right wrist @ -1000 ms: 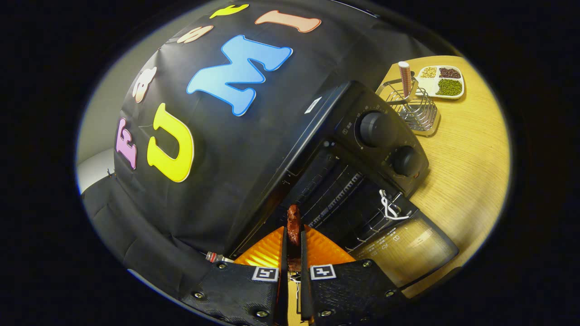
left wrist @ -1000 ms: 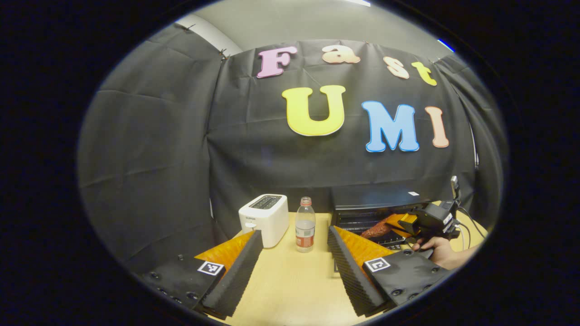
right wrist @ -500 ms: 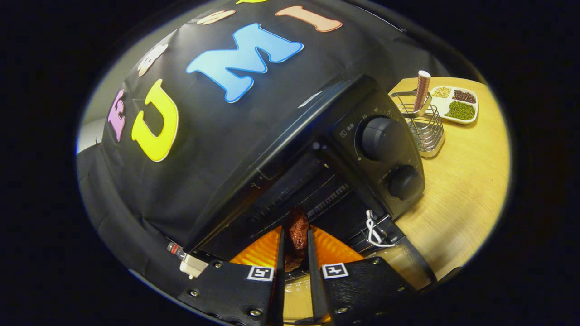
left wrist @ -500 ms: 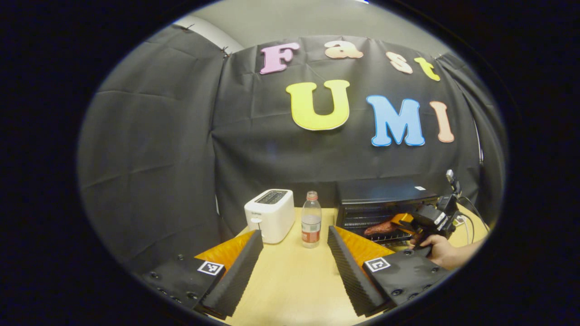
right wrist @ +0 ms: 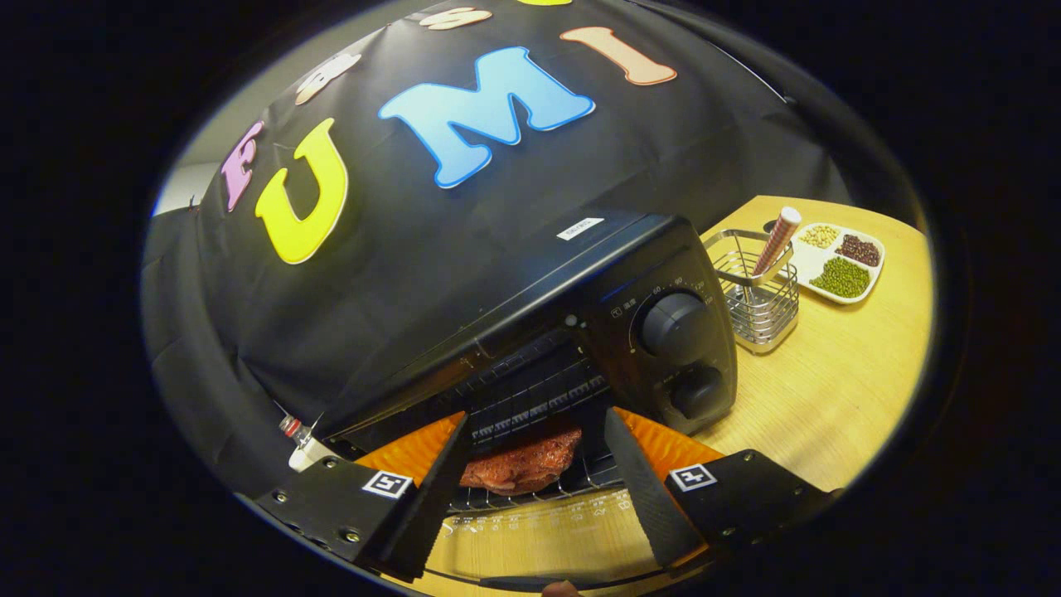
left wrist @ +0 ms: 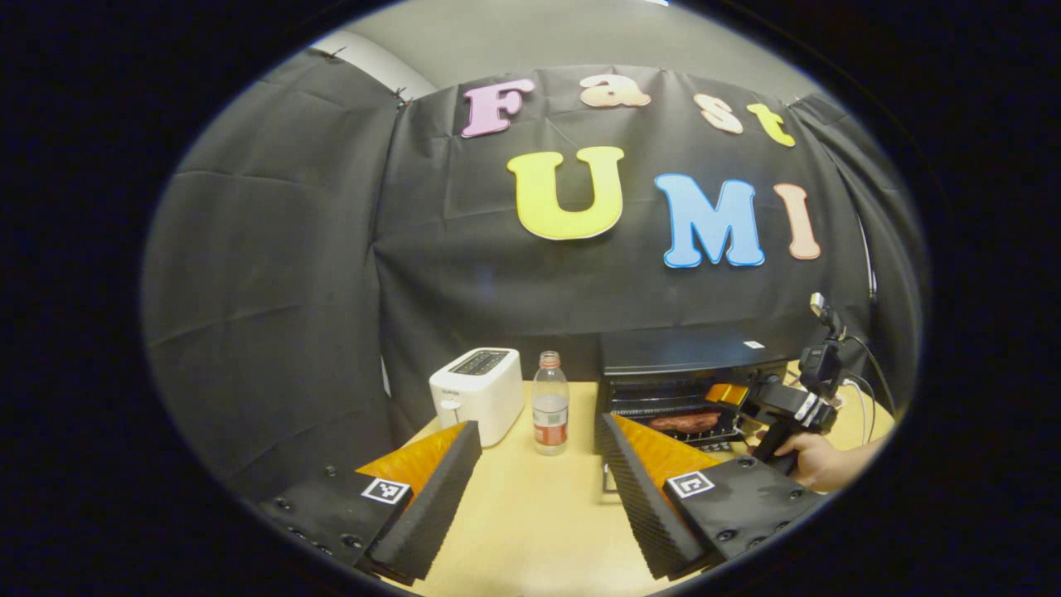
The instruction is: Open the electric oven with the left hand, put the food in, and close the electric oven.
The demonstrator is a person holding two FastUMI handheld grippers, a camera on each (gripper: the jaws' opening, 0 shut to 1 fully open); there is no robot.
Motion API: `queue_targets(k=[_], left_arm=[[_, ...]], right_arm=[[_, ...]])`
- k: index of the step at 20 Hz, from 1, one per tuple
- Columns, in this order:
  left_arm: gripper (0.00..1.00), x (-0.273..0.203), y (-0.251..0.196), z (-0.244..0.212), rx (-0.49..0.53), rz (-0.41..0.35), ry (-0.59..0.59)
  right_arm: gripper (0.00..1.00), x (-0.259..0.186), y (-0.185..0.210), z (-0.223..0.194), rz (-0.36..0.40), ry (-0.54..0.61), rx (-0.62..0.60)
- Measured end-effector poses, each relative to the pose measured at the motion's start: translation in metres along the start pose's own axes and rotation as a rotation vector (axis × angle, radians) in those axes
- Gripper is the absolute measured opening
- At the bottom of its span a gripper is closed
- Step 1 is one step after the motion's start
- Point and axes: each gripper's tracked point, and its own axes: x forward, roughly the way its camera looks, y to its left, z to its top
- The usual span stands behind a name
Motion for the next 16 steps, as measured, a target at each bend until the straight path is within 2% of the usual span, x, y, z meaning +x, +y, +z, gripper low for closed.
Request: queue_targets(k=[7,10,12,15,16], left_arm=[[1.0,0.005,-0.052,-0.016,-0.02,-0.096,0.014],[0.97,0.009,-0.072,-0.028,-0.032,-0.133,0.034],[0.99,0.01,-0.083,-0.038,-0.04,-0.152,0.052],[1.0,0.014,-0.098,-0.056,-0.046,-0.18,0.091],[0.97,0.015,-0.103,-0.062,-0.046,-0.191,0.104]], right_arm=[[0.97,-0.07,0.01,0.009,0.092,-0.006,-0.198],[0.97,-0.099,0.004,0.021,0.099,-0.029,-0.272],[0.97,-0.118,0.0,0.03,0.1,-0.051,-0.309],[0.97,-0.143,-0.011,0.045,0.079,-0.086,-0.356],[0.97,-0.151,-0.015,0.05,0.07,-0.099,-0.368]])
